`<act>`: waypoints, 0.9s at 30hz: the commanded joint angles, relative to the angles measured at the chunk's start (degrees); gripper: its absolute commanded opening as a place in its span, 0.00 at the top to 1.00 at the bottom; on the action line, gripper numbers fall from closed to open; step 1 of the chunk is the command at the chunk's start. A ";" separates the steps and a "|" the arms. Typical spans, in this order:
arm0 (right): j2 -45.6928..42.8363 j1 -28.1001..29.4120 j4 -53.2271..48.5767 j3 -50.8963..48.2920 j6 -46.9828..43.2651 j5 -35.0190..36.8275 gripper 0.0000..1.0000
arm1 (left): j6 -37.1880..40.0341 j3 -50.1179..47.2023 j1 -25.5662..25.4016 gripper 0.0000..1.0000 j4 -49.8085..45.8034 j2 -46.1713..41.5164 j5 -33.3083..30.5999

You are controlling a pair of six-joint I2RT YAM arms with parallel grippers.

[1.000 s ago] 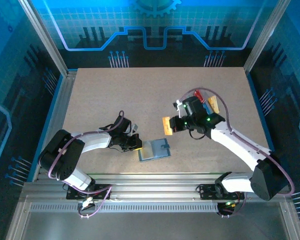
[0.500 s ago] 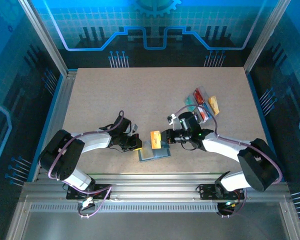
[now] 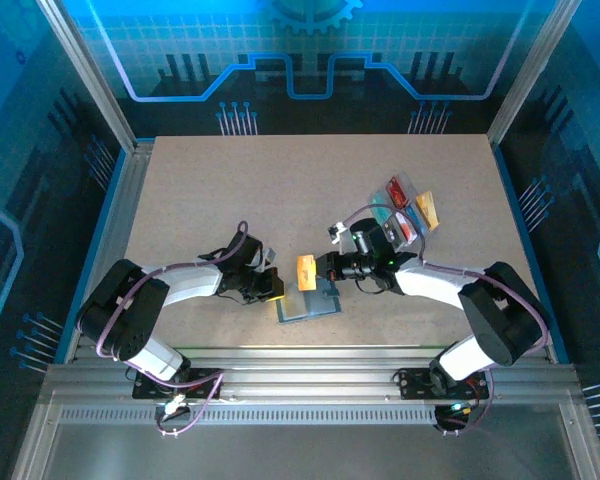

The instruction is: Put the credit cards into the card holder

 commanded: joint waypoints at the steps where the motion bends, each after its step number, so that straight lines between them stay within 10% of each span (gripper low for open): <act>1: 0.71 0.02 -0.61 1.69 -1.89 1.18 1.00 | 1.49 -2.13 0.35 1.00 -4.98 0.11 -3.33; 27: -3.13 0.75 -2.07 -2.62 -0.25 2.32 1.00 | 1.13 -2.39 0.35 1.00 -4.02 0.81 -2.98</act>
